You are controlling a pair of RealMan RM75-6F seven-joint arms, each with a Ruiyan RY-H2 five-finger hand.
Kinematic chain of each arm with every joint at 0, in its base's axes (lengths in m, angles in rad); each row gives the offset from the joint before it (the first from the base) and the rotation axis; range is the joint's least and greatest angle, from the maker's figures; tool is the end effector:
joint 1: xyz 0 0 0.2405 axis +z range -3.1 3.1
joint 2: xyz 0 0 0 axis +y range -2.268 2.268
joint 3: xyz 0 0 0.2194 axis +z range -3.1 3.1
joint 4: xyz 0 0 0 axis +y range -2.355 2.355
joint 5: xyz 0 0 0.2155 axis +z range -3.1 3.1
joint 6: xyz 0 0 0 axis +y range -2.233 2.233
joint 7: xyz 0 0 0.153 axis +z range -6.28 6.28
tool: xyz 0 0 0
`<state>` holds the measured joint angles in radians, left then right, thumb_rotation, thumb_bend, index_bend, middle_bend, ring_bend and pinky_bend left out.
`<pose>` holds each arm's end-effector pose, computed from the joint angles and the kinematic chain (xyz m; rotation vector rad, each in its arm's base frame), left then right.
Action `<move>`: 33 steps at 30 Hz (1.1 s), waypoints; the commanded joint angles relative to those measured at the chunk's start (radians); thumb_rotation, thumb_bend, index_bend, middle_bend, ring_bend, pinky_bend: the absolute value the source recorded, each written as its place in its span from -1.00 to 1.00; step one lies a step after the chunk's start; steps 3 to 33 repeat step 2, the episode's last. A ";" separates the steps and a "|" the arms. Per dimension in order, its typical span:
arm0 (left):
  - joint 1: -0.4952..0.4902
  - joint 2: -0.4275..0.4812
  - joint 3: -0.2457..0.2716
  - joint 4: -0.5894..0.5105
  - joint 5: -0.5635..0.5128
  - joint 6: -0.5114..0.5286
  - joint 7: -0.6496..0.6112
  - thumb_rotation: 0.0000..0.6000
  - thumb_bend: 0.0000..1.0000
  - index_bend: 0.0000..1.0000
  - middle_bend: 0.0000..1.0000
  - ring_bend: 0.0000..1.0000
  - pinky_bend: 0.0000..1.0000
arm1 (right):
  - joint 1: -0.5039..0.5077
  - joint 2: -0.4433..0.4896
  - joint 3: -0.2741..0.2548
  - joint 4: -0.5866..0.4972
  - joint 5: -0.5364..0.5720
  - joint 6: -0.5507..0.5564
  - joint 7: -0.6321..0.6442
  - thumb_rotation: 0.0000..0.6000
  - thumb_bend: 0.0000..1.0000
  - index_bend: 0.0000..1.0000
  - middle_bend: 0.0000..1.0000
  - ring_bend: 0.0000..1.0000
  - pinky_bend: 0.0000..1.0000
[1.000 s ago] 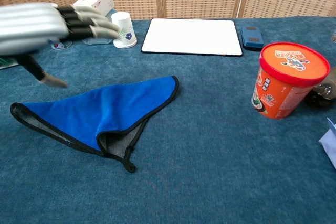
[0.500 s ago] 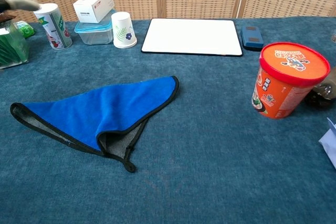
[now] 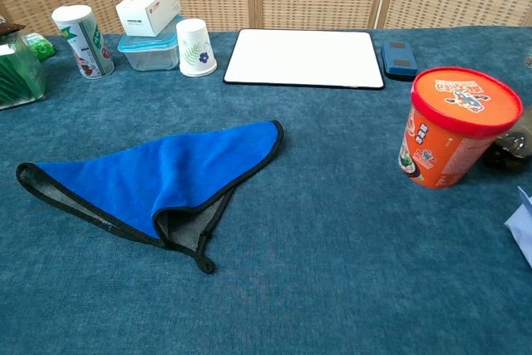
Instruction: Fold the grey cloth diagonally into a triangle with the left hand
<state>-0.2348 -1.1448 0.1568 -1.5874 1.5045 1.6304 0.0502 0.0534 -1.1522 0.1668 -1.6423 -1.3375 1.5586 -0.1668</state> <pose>-0.2643 0.1848 0.1265 -1.5206 -0.7993 -0.9346 -0.2862 -0.1988 0.1627 1.1572 -0.7933 0.8281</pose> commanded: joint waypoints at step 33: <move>0.016 0.013 -0.011 0.017 0.014 -0.006 -0.019 1.00 -0.72 -1.00 -1.00 -1.00 -1.00 | 0.002 0.000 0.001 0.004 0.006 -0.009 0.000 1.00 -1.00 -0.75 -1.00 -1.00 -1.00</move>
